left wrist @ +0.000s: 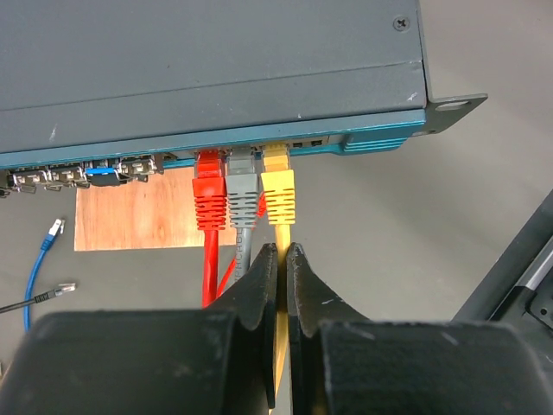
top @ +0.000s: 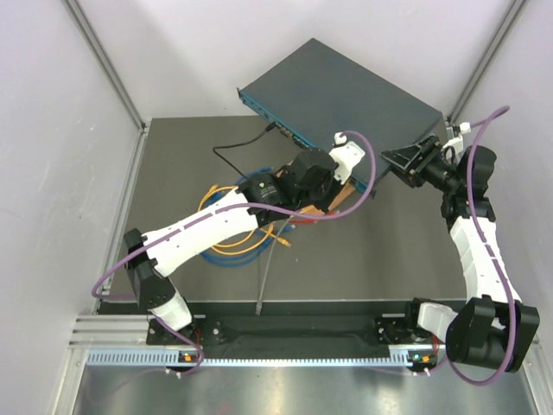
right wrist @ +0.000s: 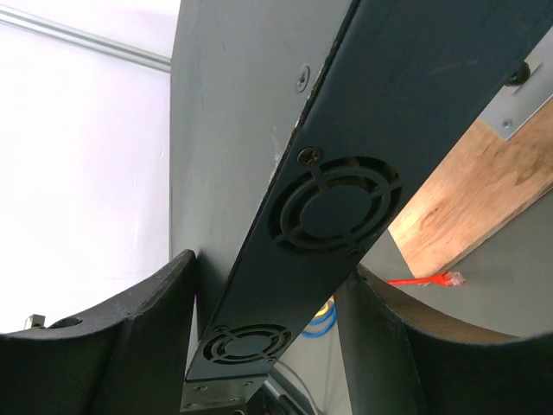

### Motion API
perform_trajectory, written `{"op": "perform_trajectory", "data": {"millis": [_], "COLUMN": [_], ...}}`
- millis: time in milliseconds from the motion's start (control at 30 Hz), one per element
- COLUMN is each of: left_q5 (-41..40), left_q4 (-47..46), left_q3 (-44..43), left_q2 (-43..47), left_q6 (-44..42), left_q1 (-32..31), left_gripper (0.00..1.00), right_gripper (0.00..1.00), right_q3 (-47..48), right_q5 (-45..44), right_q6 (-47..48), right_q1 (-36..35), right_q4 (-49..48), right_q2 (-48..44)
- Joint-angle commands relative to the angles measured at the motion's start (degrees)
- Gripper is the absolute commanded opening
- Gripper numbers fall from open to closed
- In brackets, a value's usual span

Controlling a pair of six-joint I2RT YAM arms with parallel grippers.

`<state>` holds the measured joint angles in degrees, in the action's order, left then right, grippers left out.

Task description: Insert the plug into the switch port

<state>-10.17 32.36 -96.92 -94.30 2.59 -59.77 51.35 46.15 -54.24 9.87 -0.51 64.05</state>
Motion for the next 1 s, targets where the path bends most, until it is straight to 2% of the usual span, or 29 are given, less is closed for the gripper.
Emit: {"op": "perform_trajectory", "data": {"millis": [0, 233, 267, 400, 433, 533, 567, 600, 700, 800, 833, 900, 933, 967], "left_q5": [-0.5, 3.4, 4.4, 10.9, 12.4, 17.7, 19.0, 23.5, 32.8, 35.8, 35.8, 35.7, 35.7, 35.6], "left_q4": [-9.5, -7.5, -6.6, -1.5, -0.6, 1.4, 1.8, 2.9, 3.9, 3.4, 3.4, 4.8, 5.3, 5.8], "left_q3": [-4.5, -8.6, -8.5, -4.9, -2.9, 2.0, 3.0, 3.9, 8.0, 12.1, 13.8, 15.3, 17.4, 18.7], "left_q2": [-2.4, -3.3, -2.6, 1.5, 2.4, 7.3, 9.7, 11.1, 16.8, 23.3, 24.8, 28.3, 29.2, 30.7], "left_q6": [0.4, -0.9, -1.0, -2.1, -3.5, -4.3, -4.6, -4.8, -3.5, -0.9, -0.2, 2.3, 3.0, 3.7], "left_q1": [0.1, 0.6, 0.6, 0.8, 1.0, 3.1, 3.9, 5.1, 12.0, 18.6, 21.9, 26.0, 30.7, 33.4], "left_gripper": [0.0, 0.0, 0.03, 0.34, 0.44, 0.64, 0.67, 0.68, 0.73, 0.75, 0.75, 0.75, 0.74, 0.73], "right_gripper": [0.0, 0.0, 0.0, 0.0, 0.0, 0.0, 0.0, 0.0, 0.0, 0.2, 0.33, 0.45, 0.57, 0.63], "right_q3": [-1.1, -0.3, 0.5, 3.0, 3.3, 4.7, 5.2, 5.6, 6.6, 7.4, 7.5, 8.0, 8.1, 8.3], "right_q5": [-0.3, -0.4, -0.6, -1.2, -1.3, -1.3, -1.2, -1.1, -1.1, -0.6, -0.5, -0.6, -0.5, -0.9], "right_q6": [3.3, 4.6, 4.8, 6.5, 6.6, 6.9, 7.0, 7.0, 7.6, 8.5, 9.1, 9.8, 10.1, 10.5], "right_q1": [-2.5, -2.7, -2.6, -2.3, -2.1, -1.6, -1.4, -1.3, -1.2, -1.2, -1.2, -0.9, -0.8, -0.8], "right_q4": [-4.2, -2.7, -2.3, 0.1, 0.1, 0.3, 0.3, 0.3, 0.3, 2.4, 2.7, 3.9, 4.1, 4.6], "right_q2": [-1.0, -0.6, -0.2, 0.9, 1.2, 2.2, 2.5, 2.8, 3.3, 3.5, 3.6, 3.5, 3.5, 3.4]}}
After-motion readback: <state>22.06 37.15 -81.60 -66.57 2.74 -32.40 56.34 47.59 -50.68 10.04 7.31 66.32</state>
